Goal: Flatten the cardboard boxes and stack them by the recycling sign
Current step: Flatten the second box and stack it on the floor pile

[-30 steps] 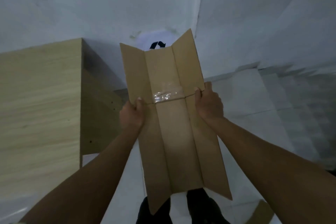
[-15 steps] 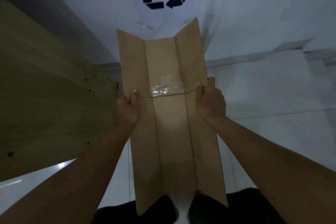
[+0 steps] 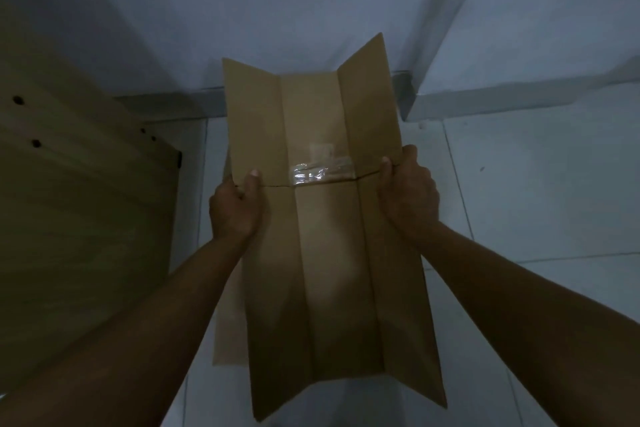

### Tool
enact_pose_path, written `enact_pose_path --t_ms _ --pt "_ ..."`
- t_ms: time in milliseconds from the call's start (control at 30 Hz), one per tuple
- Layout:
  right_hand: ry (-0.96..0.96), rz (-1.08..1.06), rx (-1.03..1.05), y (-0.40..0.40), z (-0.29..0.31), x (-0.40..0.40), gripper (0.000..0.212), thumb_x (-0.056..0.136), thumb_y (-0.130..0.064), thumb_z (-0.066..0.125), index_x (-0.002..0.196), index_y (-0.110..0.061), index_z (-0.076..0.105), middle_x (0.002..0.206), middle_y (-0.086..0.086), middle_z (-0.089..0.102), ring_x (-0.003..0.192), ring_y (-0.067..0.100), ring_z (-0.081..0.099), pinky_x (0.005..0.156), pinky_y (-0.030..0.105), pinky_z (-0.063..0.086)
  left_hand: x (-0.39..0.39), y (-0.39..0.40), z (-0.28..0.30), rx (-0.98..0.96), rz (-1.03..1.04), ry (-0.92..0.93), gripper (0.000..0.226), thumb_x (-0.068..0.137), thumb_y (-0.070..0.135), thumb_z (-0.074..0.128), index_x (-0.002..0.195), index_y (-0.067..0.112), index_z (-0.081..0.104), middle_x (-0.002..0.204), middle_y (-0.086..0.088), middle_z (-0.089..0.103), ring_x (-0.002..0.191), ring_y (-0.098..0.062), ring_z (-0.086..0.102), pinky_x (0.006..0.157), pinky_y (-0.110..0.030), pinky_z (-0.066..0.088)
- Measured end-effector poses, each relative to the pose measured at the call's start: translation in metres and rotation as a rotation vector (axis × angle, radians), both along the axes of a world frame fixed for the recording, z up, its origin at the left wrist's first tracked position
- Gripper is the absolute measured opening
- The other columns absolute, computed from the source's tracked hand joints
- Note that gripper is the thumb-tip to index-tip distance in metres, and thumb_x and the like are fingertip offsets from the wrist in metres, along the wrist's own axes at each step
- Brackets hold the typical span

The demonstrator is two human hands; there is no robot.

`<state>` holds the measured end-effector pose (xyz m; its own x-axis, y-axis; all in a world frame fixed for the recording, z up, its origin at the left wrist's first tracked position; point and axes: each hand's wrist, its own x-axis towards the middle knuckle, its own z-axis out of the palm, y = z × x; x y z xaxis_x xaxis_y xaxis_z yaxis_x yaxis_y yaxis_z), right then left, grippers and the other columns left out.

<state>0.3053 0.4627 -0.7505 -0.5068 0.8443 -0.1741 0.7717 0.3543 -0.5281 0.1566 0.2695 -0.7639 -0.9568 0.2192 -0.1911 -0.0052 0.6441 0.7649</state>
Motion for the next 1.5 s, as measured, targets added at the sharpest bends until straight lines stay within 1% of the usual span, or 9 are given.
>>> enact_pose_path --t_ms 467,633,700,800,900,1100,1267,1400,1500 --pt "0.106 -0.005 -0.12 0.021 -0.109 -0.012 0.036 0.101 -0.042 0.049 0.118 -0.011 0.046 0.098 0.003 0.058 0.085 0.024 0.058 0.071 0.035 0.046 -0.042 -0.013 -0.107 -0.006 -0.011 -0.057 0.044 0.095 0.042 0.056 0.123 0.009 0.065 0.117 -0.006 0.069 0.108 -0.022 0.063 0.088 -0.024 0.044" --pt "-0.035 0.006 0.078 0.019 -0.128 -0.022 0.048 0.098 -0.047 0.051 0.132 -0.015 0.043 0.122 0.007 0.056 0.097 0.026 0.058 0.074 0.033 0.039 -0.059 -0.014 -0.118 -0.344 0.048 0.165 0.047 0.091 0.049 0.057 0.118 0.011 0.058 0.114 -0.014 0.064 0.106 -0.033 0.06 0.08 -0.035 0.043" --pt "-0.1 0.114 0.192 0.015 -0.142 -0.023 0.059 0.098 -0.044 0.05 0.147 -0.017 0.032 0.148 0.011 0.039 0.126 0.032 0.048 0.091 0.043 0.044 -0.056 -0.015 -0.124 -0.452 -0.029 0.268 0.058 0.093 0.044 0.056 0.143 0.019 0.041 0.141 -0.017 0.046 0.128 -0.036 0.045 0.098 -0.046 0.039" --pt "-0.16 0.343 0.267 0.006 -0.166 -0.029 0.059 0.103 -0.046 0.036 0.156 -0.024 0.022 0.164 0.014 0.012 0.15 0.038 0.01 0.12 0.054 0.017 -0.046 -0.013 -0.14 -0.55 -0.351 0.444 0.057 0.1 0.04 0.041 0.153 0.025 0.024 0.162 -0.016 0.012 0.148 -0.037 0.011 0.115 -0.056 0.016" --pt "-0.156 0.356 0.243 -0.001 -0.181 -0.037 0.059 0.104 -0.052 0.026 0.157 -0.03 0.017 0.166 0.01 0.005 0.152 0.036 -0.002 0.122 0.052 0.003 -0.048 -0.009 -0.16 -0.581 -0.495 0.387 0.058 0.102 0.049 0.025 0.156 0.028 0.014 0.164 -0.011 0.003 0.151 -0.03 -0.001 0.118 -0.055 0.0" --pt "-0.111 0.312 0.264 -0.006 -0.193 -0.036 0.059 0.103 -0.054 0.027 0.157 -0.032 0.018 0.166 0.009 0.008 0.152 0.034 0.0 0.122 0.051 0.004 -0.045 -0.006 -0.175 -0.519 -0.441 0.37 0.059 0.102 0.053 0.023 0.155 0.029 0.019 0.164 -0.009 0.008 0.151 -0.026 0.002 0.12 -0.052 0.002" --pt "-0.188 0.326 0.258 -0.015 -0.148 -0.029 0.057 0.102 -0.05 0.032 0.154 -0.029 0.027 0.163 0.012 0.018 0.151 0.034 0.01 0.119 0.058 0.011 -0.04 -0.009 -0.12 -0.479 -0.527 0.341 0.054 0.1 0.051 0.027 0.146 0.024 0.038 0.153 -0.01 0.032 0.143 -0.03 0.028 0.115 -0.056 0.018" --pt "-0.13 0.353 0.256 -0.041 -0.045 -0.015 0.053 0.102 -0.045 0.034 0.15 -0.023 0.036 0.158 0.009 0.031 0.149 0.031 0.021 0.118 0.055 0.019 -0.025 -0.014 -0.022 -0.447 -0.573 0.384 0.055 0.097 0.049 0.039 0.136 0.015 0.054 0.141 -0.016 0.052 0.128 -0.033 0.05 0.103 -0.05 0.041" --pt "-0.052 0.378 0.284 -0.055 0.056 -0.012 0.052 0.101 -0.044 0.035 0.146 -0.019 0.043 0.152 0.009 0.042 0.144 0.03 0.032 0.114 0.054 0.028 -0.012 -0.018 0.075 -0.437 -0.604 0.433 0.05 0.092 0.044 0.049 0.13 0.014 0.061 0.133 -0.016 0.059 0.121 -0.033 0.056 0.099 -0.047 0.045"
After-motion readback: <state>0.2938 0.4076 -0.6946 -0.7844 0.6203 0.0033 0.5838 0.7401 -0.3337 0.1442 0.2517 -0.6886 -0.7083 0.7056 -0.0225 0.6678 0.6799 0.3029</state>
